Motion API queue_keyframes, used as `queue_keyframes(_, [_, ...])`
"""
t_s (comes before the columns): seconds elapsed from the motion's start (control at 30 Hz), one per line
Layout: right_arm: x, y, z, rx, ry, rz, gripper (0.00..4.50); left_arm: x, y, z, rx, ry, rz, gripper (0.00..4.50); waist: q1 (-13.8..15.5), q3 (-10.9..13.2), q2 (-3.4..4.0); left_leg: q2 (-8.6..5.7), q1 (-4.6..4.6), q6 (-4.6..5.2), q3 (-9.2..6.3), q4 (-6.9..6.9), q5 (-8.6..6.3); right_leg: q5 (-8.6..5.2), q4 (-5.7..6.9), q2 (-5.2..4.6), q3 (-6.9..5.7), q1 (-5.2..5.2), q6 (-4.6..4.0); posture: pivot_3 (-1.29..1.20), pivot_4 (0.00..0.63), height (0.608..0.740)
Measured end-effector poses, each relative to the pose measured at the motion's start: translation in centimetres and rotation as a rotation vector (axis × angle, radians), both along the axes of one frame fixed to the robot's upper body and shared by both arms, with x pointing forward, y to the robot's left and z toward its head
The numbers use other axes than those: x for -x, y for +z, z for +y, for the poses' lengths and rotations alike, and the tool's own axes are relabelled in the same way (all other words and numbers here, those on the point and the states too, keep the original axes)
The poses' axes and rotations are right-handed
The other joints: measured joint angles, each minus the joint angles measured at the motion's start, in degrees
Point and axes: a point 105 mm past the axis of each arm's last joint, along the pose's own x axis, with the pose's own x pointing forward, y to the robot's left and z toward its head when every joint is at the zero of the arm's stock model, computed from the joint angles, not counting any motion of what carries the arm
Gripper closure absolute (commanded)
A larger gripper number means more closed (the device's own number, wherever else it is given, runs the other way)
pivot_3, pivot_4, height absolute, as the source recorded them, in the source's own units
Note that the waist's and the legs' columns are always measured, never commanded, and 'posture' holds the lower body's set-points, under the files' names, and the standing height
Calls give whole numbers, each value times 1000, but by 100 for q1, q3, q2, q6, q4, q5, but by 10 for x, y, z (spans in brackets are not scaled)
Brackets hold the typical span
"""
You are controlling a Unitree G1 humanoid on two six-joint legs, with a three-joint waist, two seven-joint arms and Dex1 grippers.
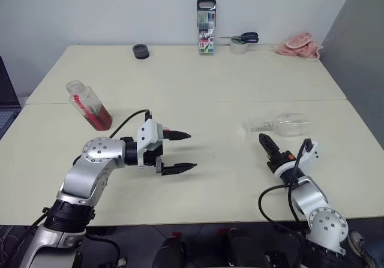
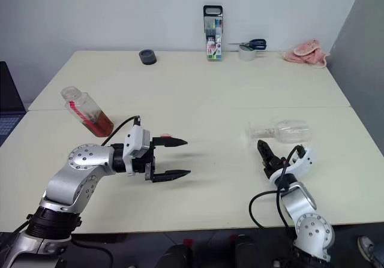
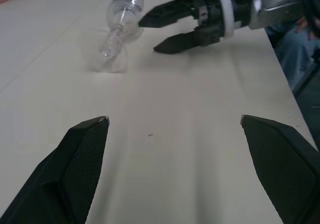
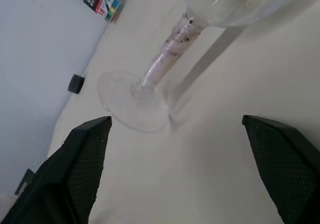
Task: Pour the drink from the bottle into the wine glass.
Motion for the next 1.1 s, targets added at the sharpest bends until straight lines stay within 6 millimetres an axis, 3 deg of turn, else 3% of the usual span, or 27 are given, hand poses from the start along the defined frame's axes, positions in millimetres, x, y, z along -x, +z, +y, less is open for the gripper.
queue_keyframes(0.23, [-35, 7, 12, -141, -14, -13, 41, -15, 10, 1, 19, -4, -3, 0, 1, 2, 2, -1, 0, 0, -1, -1, 0, 0, -3, 0, 0, 1, -1, 0, 150, 740])
queue_keyframes(0.47, [-53, 10, 5, -195, -70, -29, 41, -18, 10, 3, 12, -5, -10, 0, 0, 2, 2, -2, -1, 1, -3, 0, 0, 0, -4, -1, 0, 2, -1, 0, 150, 740])
queue_keyframes(0.7, [-57, -2, -1, -233, -95, -12, 2354, -20, 10, 4, 12, 13, -12, 0, 0, 3, 4, -1, -1, 1, -3, -1, 0, 1, -4, -1, -1, 3, -1, 0, 150, 740])
queue_keyframes(0.87, [-59, 11, 4, -235, -67, -64, 4104, -21, 12, 1, 17, 34, -26, 0, -9, 3, 4, 1, 5, 1, -3, 0, 0, 1, -4, 0, 0, 6, 0, 0, 150, 740])
queue_keyframes(0.97, [-58, 15, 10, -118, -31, -77, 4334, -21, 10, 1, 17, 53, -28, 0, -8, 8, 13, -1, 3, 1, -4, 0, 0, 0, -4, 0, 0, 5, 0, 0, 150, 740])
queue_keyframes(1.1, [-53, 32, 27, 287, 77, -184, 4334, -23, 3, 6, 25, 117, -6, 0, -12, 17, 29, -1, -8, 0, -5, -6, 0, 0, -12, -1, -1, -6, 0, 0, 150, 740])
